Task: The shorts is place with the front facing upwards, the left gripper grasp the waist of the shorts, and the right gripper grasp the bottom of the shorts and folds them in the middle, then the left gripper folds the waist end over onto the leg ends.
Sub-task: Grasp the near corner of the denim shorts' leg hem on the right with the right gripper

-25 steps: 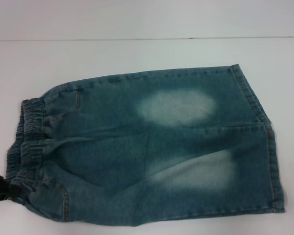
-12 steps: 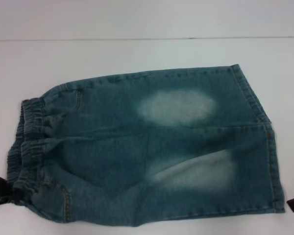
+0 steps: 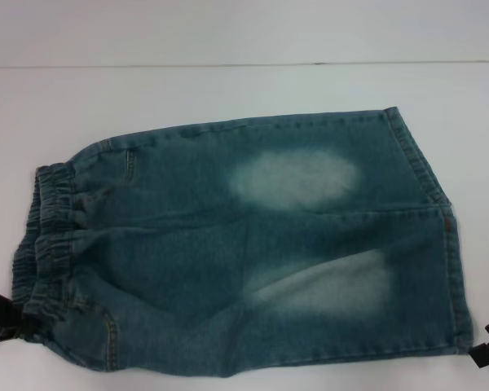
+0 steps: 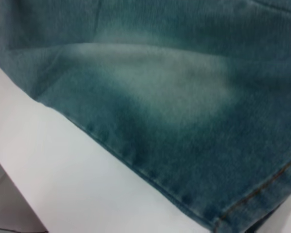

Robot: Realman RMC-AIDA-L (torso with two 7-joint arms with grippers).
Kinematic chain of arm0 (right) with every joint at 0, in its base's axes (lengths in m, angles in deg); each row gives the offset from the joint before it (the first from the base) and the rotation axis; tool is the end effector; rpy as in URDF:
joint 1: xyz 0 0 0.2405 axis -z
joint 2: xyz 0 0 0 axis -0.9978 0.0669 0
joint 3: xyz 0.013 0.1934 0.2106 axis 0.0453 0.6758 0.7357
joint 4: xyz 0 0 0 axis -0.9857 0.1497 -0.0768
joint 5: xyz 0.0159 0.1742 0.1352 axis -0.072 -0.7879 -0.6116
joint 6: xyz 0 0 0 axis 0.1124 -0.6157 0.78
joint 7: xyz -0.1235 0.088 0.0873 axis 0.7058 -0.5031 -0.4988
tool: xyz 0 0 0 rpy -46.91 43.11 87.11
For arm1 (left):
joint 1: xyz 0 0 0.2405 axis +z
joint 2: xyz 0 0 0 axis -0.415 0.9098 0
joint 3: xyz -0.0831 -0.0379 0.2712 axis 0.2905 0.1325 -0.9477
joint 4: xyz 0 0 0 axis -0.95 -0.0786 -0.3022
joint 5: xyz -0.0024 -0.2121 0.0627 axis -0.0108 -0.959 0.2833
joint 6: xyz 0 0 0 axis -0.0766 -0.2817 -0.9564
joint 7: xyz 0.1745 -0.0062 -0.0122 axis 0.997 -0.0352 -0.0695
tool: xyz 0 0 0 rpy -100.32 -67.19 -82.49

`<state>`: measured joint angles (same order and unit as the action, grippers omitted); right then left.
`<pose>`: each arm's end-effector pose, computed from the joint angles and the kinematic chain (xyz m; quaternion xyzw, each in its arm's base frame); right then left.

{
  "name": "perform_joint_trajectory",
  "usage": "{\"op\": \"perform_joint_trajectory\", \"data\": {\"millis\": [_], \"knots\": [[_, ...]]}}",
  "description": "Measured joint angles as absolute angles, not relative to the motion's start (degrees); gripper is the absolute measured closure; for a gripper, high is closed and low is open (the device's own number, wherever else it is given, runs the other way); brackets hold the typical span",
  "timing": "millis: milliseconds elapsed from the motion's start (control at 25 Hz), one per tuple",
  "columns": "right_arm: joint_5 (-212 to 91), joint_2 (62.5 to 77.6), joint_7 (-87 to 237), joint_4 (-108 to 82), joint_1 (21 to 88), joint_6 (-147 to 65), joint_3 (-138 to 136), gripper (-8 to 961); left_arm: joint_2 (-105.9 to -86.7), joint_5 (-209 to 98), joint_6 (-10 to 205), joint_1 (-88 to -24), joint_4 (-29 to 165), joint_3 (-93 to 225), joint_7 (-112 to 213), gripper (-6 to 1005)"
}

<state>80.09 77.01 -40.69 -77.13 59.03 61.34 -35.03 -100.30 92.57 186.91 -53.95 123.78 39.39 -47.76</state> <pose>0.3328 0.2961 0.0195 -0.8822 0.4561 -0.1107 0.0380 -0.3750 0.3177 0.0155 -0.9191 -0.3650 0.1051 0.1048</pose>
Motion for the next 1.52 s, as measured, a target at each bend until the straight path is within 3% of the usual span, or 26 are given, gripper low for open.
{"op": "perform_joint_trajectory", "data": {"millis": [200, 640, 1400, 1520], "knots": [[80.85, 77.03, -41.88, -74.59, 58.89, 58.51, -36.23, 264, -100.43, 92.57, 186.62, -53.95, 123.55, 38.87, -47.78, 932], [79.77, 76.95, -40.90, -72.10, 58.23, 56.91, -37.08, 260, -100.56, 92.50, 186.21, -53.62, 123.54, 38.76, -47.78, 932], [79.16, 76.84, -39.73, -68.91, 57.07, 53.70, -37.09, 343, -100.59, 92.55, 185.93, -53.90, 122.87, 38.66, -47.78, 933], [79.22, 76.72, -39.35, -68.40, 57.03, 53.54, -37.08, 496, -100.57, 92.57, 185.93, -53.98, 122.66, 38.66, -47.79, 932]]}}
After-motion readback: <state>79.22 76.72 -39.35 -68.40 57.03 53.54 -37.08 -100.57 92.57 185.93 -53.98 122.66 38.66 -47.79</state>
